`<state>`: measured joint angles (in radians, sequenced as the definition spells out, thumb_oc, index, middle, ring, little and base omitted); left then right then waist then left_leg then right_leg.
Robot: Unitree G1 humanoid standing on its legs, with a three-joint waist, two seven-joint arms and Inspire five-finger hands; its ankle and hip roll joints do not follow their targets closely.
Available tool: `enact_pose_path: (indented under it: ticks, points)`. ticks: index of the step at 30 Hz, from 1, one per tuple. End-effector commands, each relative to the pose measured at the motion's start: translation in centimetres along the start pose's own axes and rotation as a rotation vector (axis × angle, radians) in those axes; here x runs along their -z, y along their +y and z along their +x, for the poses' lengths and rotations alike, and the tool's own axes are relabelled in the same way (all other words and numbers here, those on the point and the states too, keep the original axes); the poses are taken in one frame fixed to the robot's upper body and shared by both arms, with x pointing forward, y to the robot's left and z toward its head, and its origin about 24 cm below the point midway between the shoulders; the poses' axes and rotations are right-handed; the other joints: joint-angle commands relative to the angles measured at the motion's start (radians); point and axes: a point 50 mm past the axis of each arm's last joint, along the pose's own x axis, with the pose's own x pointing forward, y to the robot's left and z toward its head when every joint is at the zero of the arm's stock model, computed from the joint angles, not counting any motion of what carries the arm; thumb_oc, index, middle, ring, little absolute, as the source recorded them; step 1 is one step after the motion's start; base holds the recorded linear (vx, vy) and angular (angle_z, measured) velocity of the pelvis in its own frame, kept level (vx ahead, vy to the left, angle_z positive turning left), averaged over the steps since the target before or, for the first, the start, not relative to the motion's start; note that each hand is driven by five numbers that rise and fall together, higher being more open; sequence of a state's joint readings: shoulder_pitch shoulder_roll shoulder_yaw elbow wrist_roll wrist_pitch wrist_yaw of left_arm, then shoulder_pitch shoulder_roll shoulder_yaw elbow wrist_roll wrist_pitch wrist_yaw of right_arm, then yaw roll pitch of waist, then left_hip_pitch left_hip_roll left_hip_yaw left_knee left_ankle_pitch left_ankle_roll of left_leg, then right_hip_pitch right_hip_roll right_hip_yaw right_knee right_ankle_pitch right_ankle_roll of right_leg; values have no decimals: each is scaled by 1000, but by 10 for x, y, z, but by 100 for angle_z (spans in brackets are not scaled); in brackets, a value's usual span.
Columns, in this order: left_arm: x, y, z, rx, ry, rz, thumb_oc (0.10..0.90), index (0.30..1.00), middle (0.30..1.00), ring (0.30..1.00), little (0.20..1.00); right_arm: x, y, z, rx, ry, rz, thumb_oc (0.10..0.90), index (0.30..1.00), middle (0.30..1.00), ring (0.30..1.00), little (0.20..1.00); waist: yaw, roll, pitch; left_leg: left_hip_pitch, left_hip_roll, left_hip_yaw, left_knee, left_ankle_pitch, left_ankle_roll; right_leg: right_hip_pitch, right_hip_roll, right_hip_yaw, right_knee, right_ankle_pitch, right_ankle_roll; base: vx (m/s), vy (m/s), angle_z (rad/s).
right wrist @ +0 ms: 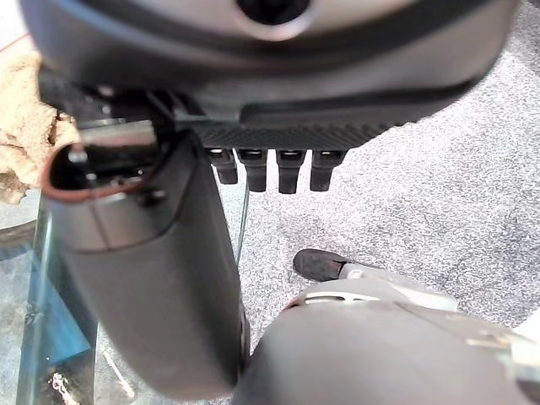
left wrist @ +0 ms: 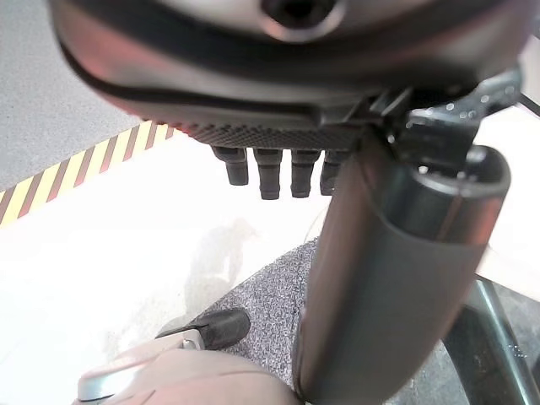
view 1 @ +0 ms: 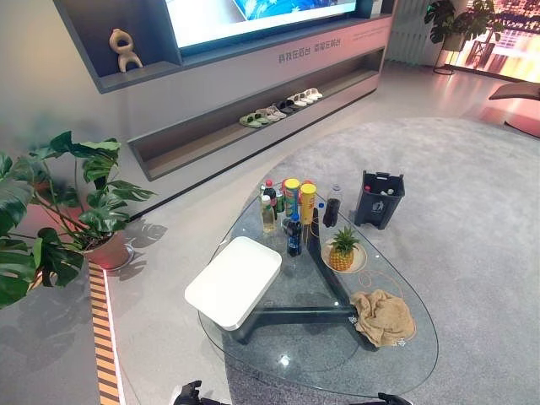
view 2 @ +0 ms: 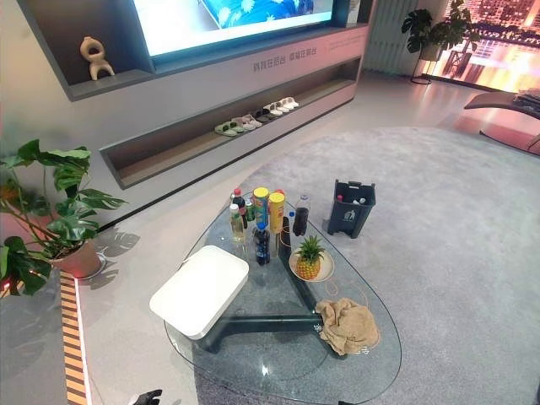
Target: Wipe the table with a cloth and put it in the basket.
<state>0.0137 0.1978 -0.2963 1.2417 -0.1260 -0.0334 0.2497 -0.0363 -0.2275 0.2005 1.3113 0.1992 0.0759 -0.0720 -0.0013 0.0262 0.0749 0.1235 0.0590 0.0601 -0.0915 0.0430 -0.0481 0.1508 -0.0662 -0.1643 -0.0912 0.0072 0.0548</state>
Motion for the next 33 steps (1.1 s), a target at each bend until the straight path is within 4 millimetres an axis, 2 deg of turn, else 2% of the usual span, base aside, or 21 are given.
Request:
enact_pose_path:
  ticks: [1,19,24,29,33]
  points:
    - [0,-2,1,2,20,20,800,900,900,900,900,20,-10,-1,37,114,-71,800,900,900,900,900,19,-22,36,26,-63,12,7,-78,40,-13,-7,-6,39,-20,21,0,0,0]
    - [-3,-4,1,13,-1,28,800,900,900,900,900,17,-8,0,36,95,-90,800,900,900,900,900,18,-21,41,17,-65,15,5,-74,40,-21,-6,-5,36,-15,22,0,0,0]
    - [-5,-3,1,1,-5,28,800,900,900,900,900,12,-9,0,62,41,-113,800,900,900,900,900,18,-22,41,16,-65,14,5,-74,40,-22,-6,-3,36,-15,23,0,0,0]
    - [-7,-1,2,-9,-1,39,800,900,900,900,900,-11,-13,0,113,-93,-51,800,900,900,900,900,20,-25,48,14,-65,12,11,-75,39,-24,-7,-4,41,-13,25,0,0,0]
    - [-10,3,3,-23,-11,47,800,900,900,900,900,-41,-14,-3,135,-252,-40,800,900,900,900,900,20,-31,59,6,-63,16,19,-75,40,-34,-8,0,47,-9,27,0,-10,-1]
